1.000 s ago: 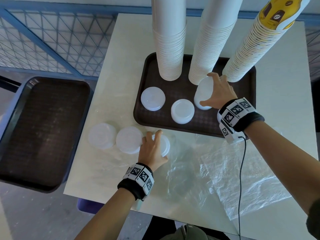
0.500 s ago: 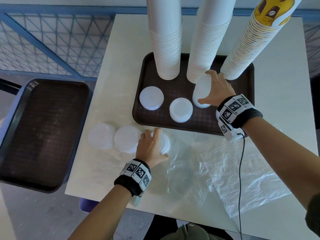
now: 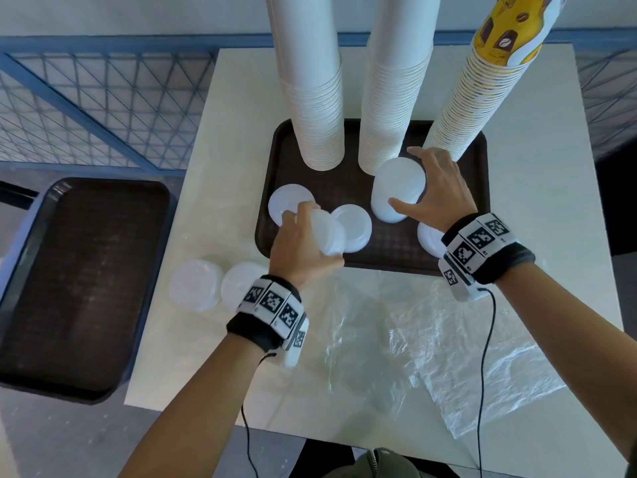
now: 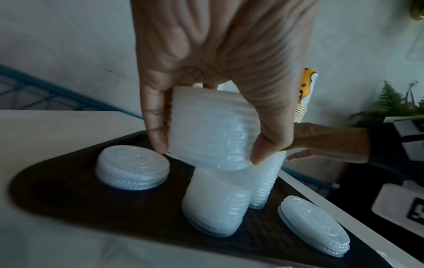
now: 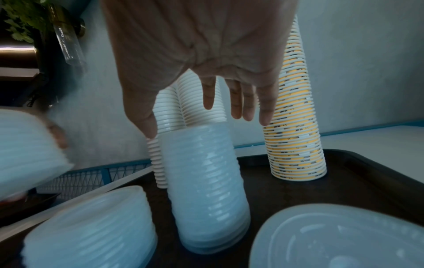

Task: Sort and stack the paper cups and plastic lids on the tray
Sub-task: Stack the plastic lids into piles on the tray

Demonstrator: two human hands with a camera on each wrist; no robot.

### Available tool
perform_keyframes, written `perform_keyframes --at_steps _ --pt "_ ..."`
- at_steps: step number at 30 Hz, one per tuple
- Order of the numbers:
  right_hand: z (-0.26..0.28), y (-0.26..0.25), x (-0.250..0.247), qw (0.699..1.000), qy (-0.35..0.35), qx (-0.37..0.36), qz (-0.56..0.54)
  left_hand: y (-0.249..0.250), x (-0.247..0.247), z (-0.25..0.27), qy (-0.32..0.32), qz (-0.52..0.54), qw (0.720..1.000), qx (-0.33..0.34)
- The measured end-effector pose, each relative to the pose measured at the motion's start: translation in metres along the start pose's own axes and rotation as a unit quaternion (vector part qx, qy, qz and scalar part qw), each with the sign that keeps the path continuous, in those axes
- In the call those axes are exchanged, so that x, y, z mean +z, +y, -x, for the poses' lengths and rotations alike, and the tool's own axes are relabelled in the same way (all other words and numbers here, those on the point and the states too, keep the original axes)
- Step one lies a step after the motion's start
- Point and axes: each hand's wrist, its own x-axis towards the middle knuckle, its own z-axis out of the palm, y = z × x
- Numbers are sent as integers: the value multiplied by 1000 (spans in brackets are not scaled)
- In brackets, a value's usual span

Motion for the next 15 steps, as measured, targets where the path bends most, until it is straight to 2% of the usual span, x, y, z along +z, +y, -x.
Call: perform_keyframes --at_steps 6,15 --pt "3 11 5 1000 6 -23 -16 28 17 -32 -38 -79 996 25" --pt "3 12 6 999 13 -29 -28 38 32 -45 -63 -162 984 41"
